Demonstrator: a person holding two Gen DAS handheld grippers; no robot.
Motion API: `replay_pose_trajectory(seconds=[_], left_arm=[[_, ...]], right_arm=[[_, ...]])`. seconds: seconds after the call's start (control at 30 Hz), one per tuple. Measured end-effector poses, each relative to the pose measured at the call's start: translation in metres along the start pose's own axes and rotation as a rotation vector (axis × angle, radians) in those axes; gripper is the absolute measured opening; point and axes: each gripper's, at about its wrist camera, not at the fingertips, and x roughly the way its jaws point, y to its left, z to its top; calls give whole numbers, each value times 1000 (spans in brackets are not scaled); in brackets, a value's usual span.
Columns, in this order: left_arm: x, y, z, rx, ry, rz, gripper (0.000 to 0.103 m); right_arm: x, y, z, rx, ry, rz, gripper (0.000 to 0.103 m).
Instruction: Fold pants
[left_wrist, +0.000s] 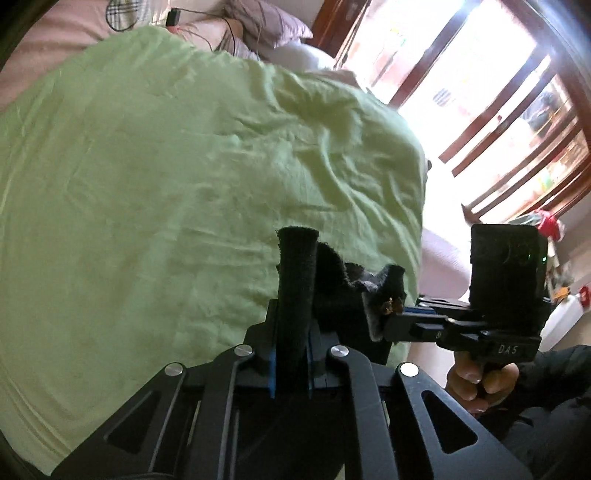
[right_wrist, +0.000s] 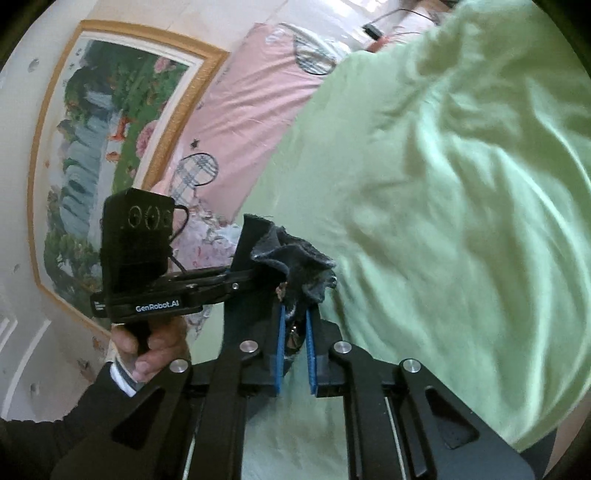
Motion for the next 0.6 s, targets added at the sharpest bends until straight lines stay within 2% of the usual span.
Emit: replay_pose_trajectory(seconds=[0.3, 0.6], left_arm=[[-53, -2, -26, -2, -138, -33, 9], [-111, 1, -83, -59, -303, -6, 9]], right_arm=[[0, 42, 1, -93, 62, 135, 11], [20, 102, -10, -204, 152, 271, 11]])
